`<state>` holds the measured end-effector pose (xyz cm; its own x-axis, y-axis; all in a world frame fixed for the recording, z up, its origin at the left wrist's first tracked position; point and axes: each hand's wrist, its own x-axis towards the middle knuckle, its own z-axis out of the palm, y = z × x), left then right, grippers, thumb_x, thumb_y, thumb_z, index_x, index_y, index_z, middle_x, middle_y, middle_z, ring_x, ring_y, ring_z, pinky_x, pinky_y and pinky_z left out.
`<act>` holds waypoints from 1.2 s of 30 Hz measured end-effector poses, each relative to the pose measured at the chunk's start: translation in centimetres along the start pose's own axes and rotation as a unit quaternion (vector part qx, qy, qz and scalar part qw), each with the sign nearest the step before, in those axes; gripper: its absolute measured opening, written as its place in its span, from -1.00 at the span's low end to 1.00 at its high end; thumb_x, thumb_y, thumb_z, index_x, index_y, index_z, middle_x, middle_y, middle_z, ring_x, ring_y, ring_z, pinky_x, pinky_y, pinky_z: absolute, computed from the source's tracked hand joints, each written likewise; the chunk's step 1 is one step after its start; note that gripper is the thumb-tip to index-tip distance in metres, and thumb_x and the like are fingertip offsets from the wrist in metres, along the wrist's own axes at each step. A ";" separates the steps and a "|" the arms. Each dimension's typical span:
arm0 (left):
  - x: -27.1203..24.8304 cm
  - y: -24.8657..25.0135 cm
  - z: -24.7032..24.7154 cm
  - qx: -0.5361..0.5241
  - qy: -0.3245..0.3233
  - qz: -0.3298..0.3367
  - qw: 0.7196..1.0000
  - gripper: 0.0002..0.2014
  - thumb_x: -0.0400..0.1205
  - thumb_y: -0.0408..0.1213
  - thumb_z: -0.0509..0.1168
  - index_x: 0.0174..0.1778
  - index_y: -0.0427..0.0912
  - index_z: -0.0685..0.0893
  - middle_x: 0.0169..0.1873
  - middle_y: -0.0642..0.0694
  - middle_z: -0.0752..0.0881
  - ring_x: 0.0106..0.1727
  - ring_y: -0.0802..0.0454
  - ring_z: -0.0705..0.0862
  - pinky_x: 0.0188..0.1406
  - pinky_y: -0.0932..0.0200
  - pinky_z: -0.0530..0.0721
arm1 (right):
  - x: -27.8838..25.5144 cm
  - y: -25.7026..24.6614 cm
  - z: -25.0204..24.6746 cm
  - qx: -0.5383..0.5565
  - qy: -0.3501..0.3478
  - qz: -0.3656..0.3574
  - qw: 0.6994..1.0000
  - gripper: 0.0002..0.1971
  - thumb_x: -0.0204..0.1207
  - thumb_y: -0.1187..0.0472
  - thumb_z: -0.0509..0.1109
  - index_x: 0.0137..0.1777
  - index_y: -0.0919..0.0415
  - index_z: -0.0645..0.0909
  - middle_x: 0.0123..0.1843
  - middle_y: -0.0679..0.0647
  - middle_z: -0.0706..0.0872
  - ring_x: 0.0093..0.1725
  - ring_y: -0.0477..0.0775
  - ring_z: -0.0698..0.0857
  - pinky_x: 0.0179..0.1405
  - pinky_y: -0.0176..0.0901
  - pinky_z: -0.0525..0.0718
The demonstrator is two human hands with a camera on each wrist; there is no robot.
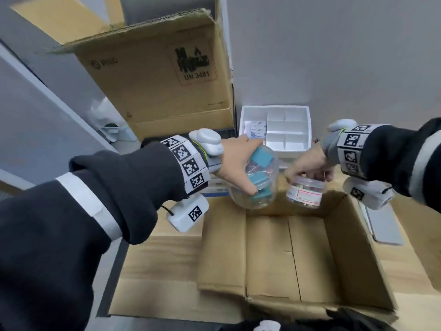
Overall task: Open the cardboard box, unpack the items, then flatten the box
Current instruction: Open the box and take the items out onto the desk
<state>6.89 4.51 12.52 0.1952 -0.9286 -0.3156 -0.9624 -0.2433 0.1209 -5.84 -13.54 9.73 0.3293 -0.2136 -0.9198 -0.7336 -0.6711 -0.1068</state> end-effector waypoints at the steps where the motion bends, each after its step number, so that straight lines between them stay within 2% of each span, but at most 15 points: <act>1: -0.9 -1.4 -0.6 -0.002 0.002 -0.017 1.000 -0.01 0.15 0.30 0.52 0.43 -0.05 0.34 0.08 -0.06 0.49 -0.08 -0.03 0.62 -0.16 0.12 0.64 | -0.8 -1.4 -0.6 0.015 0.000 -0.019 1.000 -0.64 0.41 -0.11 0.32 -0.24 0.23 0.63 -0.45 0.16 0.66 -0.58 0.02 0.52 -0.53 -0.41 0.39; 3: -3.1 -4.8 -1.4 -0.008 0.015 -0.064 0.998 -0.03 0.13 0.28 0.52 0.42 -0.04 0.34 0.10 -0.06 0.49 -0.13 -0.01 0.64 -0.17 0.12 0.66 | -1.7 -4.8 -1.6 0.048 0.007 -0.055 0.997 -0.57 0.34 -0.14 0.30 -0.23 0.29 0.61 -0.43 0.22 0.63 -0.62 0.04 0.49 -0.56 -0.41 0.39; 5: -5.0 -7.9 -1.2 -0.012 0.027 -0.119 0.992 -0.02 0.10 0.29 0.51 0.40 -0.03 0.34 0.11 -0.07 0.48 -0.17 0.00 0.65 -0.22 0.09 0.70 | -1.8 -7.7 -2.1 0.052 0.016 -0.096 0.994 -0.43 0.18 -0.20 0.29 -0.03 0.30 0.61 -0.21 0.37 0.58 -0.49 0.10 0.48 -0.46 -0.29 0.38; 7: -7.1 -11.0 0.0 -0.020 0.045 -0.180 0.983 0.05 0.00 0.34 0.44 0.41 -0.01 0.33 0.07 -0.08 0.46 -0.08 -0.08 0.65 -0.12 0.03 0.73 | -1.1 -11.1 -1.7 0.068 0.031 -0.143 0.987 -0.45 0.30 -0.17 0.27 0.02 0.31 0.66 -0.17 0.40 0.56 -0.42 0.15 0.47 -0.41 -0.21 0.37; 9: -9.2 -13.7 1.7 -0.017 0.054 -0.239 0.969 0.09 -0.03 0.35 0.41 0.43 -0.02 0.32 0.03 -0.10 0.44 -0.05 -0.15 0.61 -0.07 0.07 0.65 | -0.5 -14.5 -0.8 0.100 0.068 -0.183 0.976 -0.63 0.45 -0.12 0.34 -0.17 0.20 0.74 -0.30 0.30 0.60 -0.47 0.15 0.48 -0.44 -0.20 0.34; 13: -12.4 -17.9 6.7 -0.015 0.060 -0.340 0.938 0.07 -0.10 0.43 0.36 0.31 -0.03 0.36 -0.04 -0.19 0.46 -0.13 -0.21 0.60 -0.01 -0.09 0.70 | 1.8 -20.6 1.4 0.078 0.143 -0.239 0.957 -0.70 0.45 -0.10 0.45 -0.12 0.13 0.58 -0.20 0.12 0.61 -0.38 0.12 0.52 -0.50 -0.22 0.42; 16: -13.5 -19.8 10.2 -0.037 0.044 -0.396 0.916 -0.06 -0.13 0.38 0.36 0.13 -0.02 0.37 -0.06 -0.17 0.45 -0.16 -0.19 0.58 -0.07 -0.10 0.70 | 3.8 -24.4 2.9 0.010 0.179 -0.242 0.954 -0.61 0.42 -0.17 0.45 -0.03 0.17 0.62 -0.14 0.07 0.69 -0.26 0.13 0.61 -0.32 -0.16 0.55; 20: -13.2 -21.6 14.4 -0.054 0.038 -0.434 0.899 -0.06 -0.18 0.38 0.34 0.09 -0.02 0.34 -0.04 -0.17 0.46 -0.15 -0.22 0.60 -0.07 -0.14 0.70 | 6.7 -27.9 5.0 -0.061 0.245 -0.238 0.938 -0.38 0.22 -0.30 0.41 0.11 0.19 0.65 0.00 0.09 0.79 0.01 0.17 0.77 -0.08 -0.05 0.70; 23: -12.3 -22.4 17.8 -0.074 0.050 -0.441 0.893 0.02 -0.19 0.38 0.35 0.17 -0.05 0.34 0.01 -0.19 0.47 -0.08 -0.22 0.59 -0.03 -0.16 0.69 | 9.1 -29.2 6.9 -0.086 0.262 -0.244 0.930 -0.32 0.22 -0.21 0.49 0.26 0.19 0.50 0.02 0.05 0.69 -0.03 0.14 0.66 -0.21 -0.11 0.56; 26: -10.8 -23.7 20.8 -0.082 0.051 -0.459 0.883 0.11 -0.17 0.39 0.41 0.26 -0.13 0.35 0.06 -0.19 0.48 -0.01 -0.18 0.58 0.01 -0.14 0.65 | 11.6 -30.3 8.0 -0.094 0.279 -0.266 0.918 -0.36 0.25 -0.04 0.59 0.26 0.19 0.45 -0.16 -0.10 0.63 -0.18 0.04 0.60 -0.41 -0.15 0.42; 28: -8.9 -24.4 22.2 -0.076 0.066 -0.484 0.870 0.10 -0.13 0.32 0.52 0.27 -0.19 0.37 0.10 -0.19 0.52 0.05 -0.15 0.60 0.06 -0.09 0.62 | 13.0 -31.0 8.2 -0.098 0.285 -0.276 0.913 -0.33 0.22 -0.04 0.58 0.27 0.18 0.43 -0.14 -0.05 0.64 -0.09 0.11 0.64 -0.38 -0.11 0.46; 30: -6.6 -24.9 23.5 -0.098 0.078 -0.509 0.851 -0.11 0.13 0.10 0.59 0.29 -0.23 0.42 0.17 -0.23 0.55 0.13 -0.15 0.61 0.14 -0.08 0.57 | 14.1 -31.4 8.0 -0.100 0.286 -0.269 0.914 -0.28 0.20 -0.12 0.56 0.28 0.18 0.40 0.00 0.10 0.66 0.02 0.21 0.63 -0.18 -0.02 0.58; 32: -5.0 -25.6 24.5 -0.119 0.090 -0.532 0.834 -0.49 0.54 -0.21 0.41 0.37 -0.26 0.44 0.26 -0.28 0.57 0.23 -0.19 0.59 0.22 -0.06 0.51 | 14.9 -31.8 7.9 -0.113 0.292 -0.262 0.913 -0.33 0.21 -0.13 0.52 0.24 0.15 0.39 0.02 0.12 0.63 0.04 0.22 0.56 -0.09 0.03 0.59; 33: -4.5 -26.1 25.2 -0.120 0.087 -0.534 0.833 -0.54 0.61 -0.26 0.36 0.40 -0.27 0.44 0.30 -0.29 0.55 0.27 -0.21 0.59 0.23 -0.07 0.50 | 15.2 -31.9 7.9 -0.126 0.290 -0.260 0.912 -0.38 0.22 -0.11 0.50 0.20 0.12 0.39 -0.02 0.07 0.61 0.05 0.20 0.52 -0.10 0.02 0.55; 36: -4.4 -26.6 26.3 -0.133 0.046 -0.473 0.870 -0.10 0.32 -0.05 0.62 0.48 -0.33 0.37 0.39 -0.37 0.46 0.35 -0.34 0.54 0.28 -0.20 0.55 | 14.6 -32.0 7.9 -0.178 0.285 -0.284 0.898 -0.40 0.18 -0.17 0.41 0.17 0.08 0.40 -0.07 -0.02 0.55 0.03 0.16 0.44 -0.08 0.03 0.48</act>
<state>26.70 22.41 -14.10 0.9017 -0.2940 -0.3171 -0.2886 -0.9552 0.0652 17.69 10.42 -3.25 0.9157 -0.0252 -0.4010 -0.1474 -0.9495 -0.2770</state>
